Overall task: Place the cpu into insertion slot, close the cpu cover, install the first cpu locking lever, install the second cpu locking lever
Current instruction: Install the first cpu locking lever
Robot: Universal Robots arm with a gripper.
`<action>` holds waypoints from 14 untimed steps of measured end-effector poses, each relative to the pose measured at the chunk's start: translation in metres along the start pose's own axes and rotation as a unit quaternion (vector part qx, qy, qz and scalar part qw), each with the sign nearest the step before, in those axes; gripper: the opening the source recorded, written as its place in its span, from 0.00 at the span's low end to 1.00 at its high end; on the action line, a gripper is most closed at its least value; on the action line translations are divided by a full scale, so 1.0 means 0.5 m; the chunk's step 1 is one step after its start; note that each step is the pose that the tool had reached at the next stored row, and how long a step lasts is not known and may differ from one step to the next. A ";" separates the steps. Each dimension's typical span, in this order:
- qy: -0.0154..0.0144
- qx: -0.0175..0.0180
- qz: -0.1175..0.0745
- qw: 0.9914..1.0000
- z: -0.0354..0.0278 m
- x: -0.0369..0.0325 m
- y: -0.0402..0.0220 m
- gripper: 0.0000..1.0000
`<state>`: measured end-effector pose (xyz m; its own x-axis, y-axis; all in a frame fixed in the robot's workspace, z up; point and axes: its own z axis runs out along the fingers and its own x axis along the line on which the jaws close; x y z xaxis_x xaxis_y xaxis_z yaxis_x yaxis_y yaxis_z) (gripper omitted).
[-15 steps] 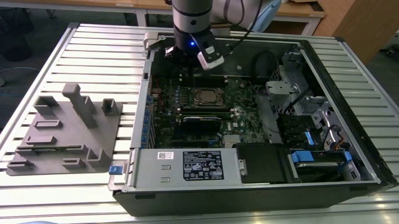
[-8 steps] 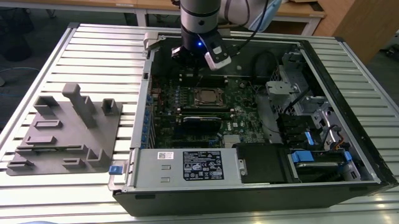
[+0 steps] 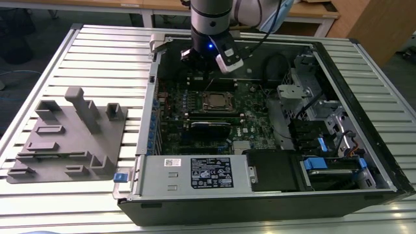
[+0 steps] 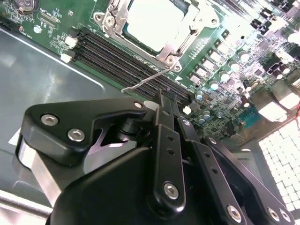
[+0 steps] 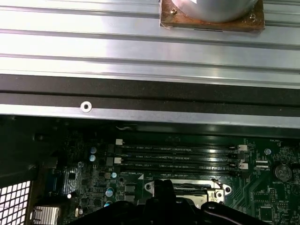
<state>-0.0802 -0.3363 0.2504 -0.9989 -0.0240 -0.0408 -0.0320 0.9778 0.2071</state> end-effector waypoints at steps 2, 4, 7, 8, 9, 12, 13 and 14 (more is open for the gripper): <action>0.000 0.009 0.000 1.000 0.000 0.000 0.000 0.11; 0.000 0.012 0.000 1.000 0.002 0.000 0.001 0.11; 0.000 0.012 0.000 1.000 0.004 -0.003 0.003 0.11; 0.000 0.012 0.000 1.000 0.005 -0.005 0.004 0.11; 0.000 0.012 0.000 1.000 0.005 -0.006 0.005 0.11; 0.000 0.012 0.000 1.000 0.007 -0.010 0.007 0.11; 0.000 0.012 0.000 1.000 0.008 -0.011 0.008 0.11; 0.000 0.012 0.000 1.000 0.008 -0.013 0.009 0.11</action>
<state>-0.0736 -0.3310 0.2475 -0.9989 -0.0239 -0.0402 -0.0309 0.9826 0.1834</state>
